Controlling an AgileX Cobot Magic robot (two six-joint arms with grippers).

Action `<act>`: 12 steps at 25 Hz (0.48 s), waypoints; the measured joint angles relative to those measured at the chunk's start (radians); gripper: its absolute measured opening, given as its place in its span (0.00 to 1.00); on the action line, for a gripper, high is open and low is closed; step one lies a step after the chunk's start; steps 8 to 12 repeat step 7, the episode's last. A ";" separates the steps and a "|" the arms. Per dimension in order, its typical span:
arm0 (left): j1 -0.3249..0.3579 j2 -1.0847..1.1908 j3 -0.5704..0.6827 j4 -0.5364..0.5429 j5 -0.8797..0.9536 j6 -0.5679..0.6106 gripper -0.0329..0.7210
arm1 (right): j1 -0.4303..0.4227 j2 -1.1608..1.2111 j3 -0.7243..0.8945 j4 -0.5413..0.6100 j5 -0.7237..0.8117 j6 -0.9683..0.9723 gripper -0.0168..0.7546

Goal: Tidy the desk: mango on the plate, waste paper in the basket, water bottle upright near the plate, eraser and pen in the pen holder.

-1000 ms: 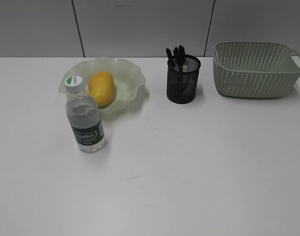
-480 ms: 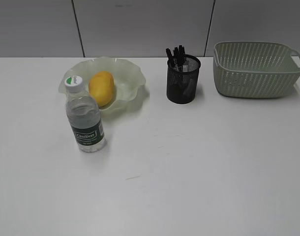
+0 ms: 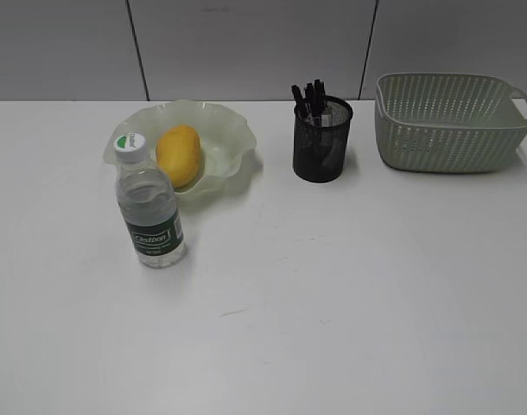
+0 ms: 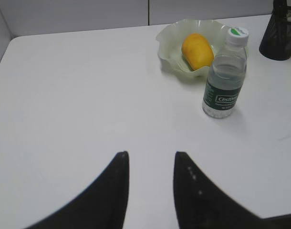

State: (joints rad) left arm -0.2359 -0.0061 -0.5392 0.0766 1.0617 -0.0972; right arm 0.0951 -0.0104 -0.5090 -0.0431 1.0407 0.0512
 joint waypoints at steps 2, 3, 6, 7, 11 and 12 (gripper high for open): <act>0.015 0.000 0.000 0.000 0.000 0.001 0.36 | 0.000 0.000 0.000 0.000 0.000 0.000 0.69; 0.037 0.000 0.000 0.000 0.000 0.002 0.36 | 0.000 0.000 0.000 0.000 0.000 0.000 0.69; 0.126 0.000 0.000 -0.001 0.000 0.002 0.36 | 0.000 0.000 0.000 0.000 0.000 0.000 0.69; 0.142 0.000 0.000 -0.001 0.000 0.003 0.36 | 0.000 0.000 0.000 0.000 0.000 0.000 0.69; 0.142 0.000 0.000 -0.001 0.000 0.003 0.36 | 0.000 0.000 0.000 0.000 0.000 0.000 0.69; 0.142 0.000 0.000 -0.001 0.000 0.003 0.36 | 0.000 0.000 0.000 0.000 0.000 0.000 0.69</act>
